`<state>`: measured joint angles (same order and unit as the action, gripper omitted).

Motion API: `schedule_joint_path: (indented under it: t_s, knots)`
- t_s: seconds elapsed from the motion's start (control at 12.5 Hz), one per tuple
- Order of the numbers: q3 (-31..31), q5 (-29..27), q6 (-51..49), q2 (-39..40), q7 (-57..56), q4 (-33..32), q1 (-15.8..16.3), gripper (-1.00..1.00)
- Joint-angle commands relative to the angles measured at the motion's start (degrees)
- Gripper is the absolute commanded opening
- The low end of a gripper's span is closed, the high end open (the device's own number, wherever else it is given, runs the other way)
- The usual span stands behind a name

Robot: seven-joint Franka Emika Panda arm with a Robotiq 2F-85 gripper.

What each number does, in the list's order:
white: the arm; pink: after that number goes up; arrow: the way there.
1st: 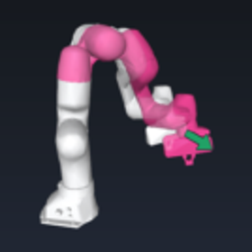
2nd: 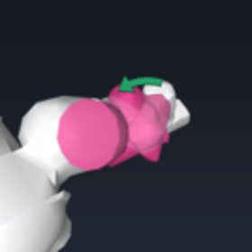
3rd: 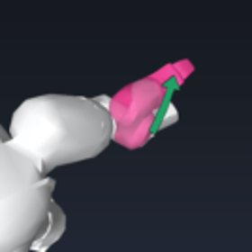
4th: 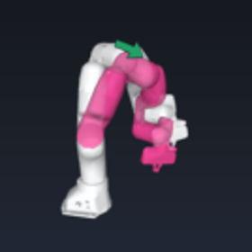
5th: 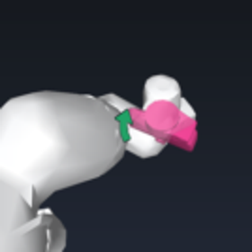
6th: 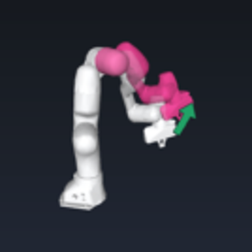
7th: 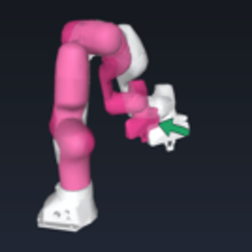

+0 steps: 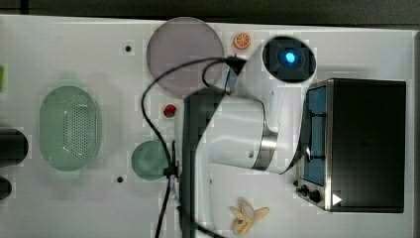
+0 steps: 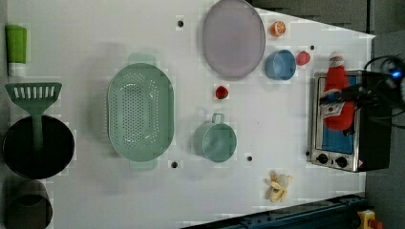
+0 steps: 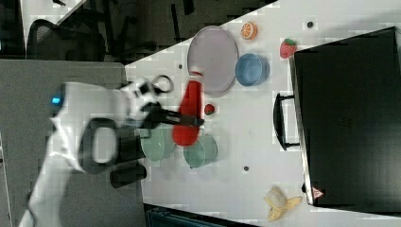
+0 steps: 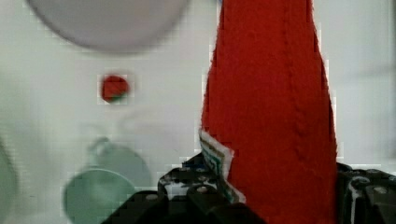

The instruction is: Pick ketchup from plate and place it on table.

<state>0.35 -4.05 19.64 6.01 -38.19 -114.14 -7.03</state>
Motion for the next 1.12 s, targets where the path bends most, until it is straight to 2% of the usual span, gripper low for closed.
schedule_joint_path:
  t_s: [0.08, 0.4, 0.96, 1.04, 1.12]
  knots:
    - [-0.6, 0.1, 6.2, -0.6, 2.8, -5.4, -0.4, 0.19]
    - [-0.6, 0.0, 16.9, 3.1, 2.8, -12.4, -0.4, 0.19]
    - [-0.8, 0.0, 25.0, 11.0, 2.8, -13.9, -0.3, 0.19]
    - [-0.8, 0.0, 25.8, 11.0, 2.8, -13.9, -0.3, 0.25]
    - [-0.8, 0.0, 26.2, 10.8, 2.8, -13.9, -0.2, 0.44]
